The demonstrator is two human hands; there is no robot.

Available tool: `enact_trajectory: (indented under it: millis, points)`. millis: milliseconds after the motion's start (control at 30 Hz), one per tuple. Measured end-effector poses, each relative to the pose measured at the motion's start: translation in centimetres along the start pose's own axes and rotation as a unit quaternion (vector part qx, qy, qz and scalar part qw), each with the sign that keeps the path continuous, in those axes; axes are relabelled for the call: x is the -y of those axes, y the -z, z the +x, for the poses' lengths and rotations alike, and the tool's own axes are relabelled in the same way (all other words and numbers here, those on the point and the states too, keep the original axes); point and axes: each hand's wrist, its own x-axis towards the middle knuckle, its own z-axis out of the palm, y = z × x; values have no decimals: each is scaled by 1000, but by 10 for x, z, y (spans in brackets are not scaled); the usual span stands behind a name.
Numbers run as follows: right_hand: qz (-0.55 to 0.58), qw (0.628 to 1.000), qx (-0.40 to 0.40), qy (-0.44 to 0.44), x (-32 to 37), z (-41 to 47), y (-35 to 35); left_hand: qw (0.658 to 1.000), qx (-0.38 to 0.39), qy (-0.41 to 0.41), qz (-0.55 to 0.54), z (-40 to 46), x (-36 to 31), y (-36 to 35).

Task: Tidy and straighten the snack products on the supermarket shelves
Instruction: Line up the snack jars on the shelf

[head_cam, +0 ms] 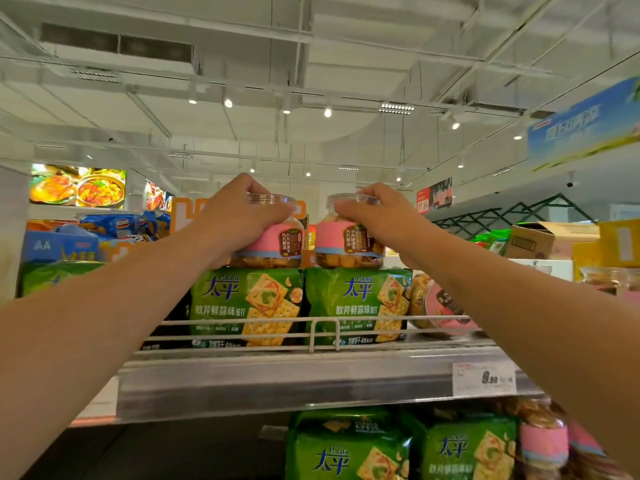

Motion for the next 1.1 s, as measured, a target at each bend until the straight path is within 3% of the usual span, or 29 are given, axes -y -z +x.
enact_trajectory:
  millis: [100,200,333,567,833,1100]
  points:
    - [13,999,-27,13,2,-3,0,999,-33,-21,-14,-3,0,-1]
    - [20,998,-61,27,12,-10,11,992,-90,-92,-11,-8,-6,2]
    - [7,993,-95,70,26,-38,44,976,-104,-154,-116,-17,-31,-1]
    - [-19,987,-154,36,16,-132,120,935,53,-185,-298,-67,-72,-59]
    - [-95,968,-229,-43,-8,-240,202,900,210,-205,-323,-130,-108,-154]
    - [-131,962,-222,-93,-37,-306,291,891,272,-195,-306,-174,-145,-245]
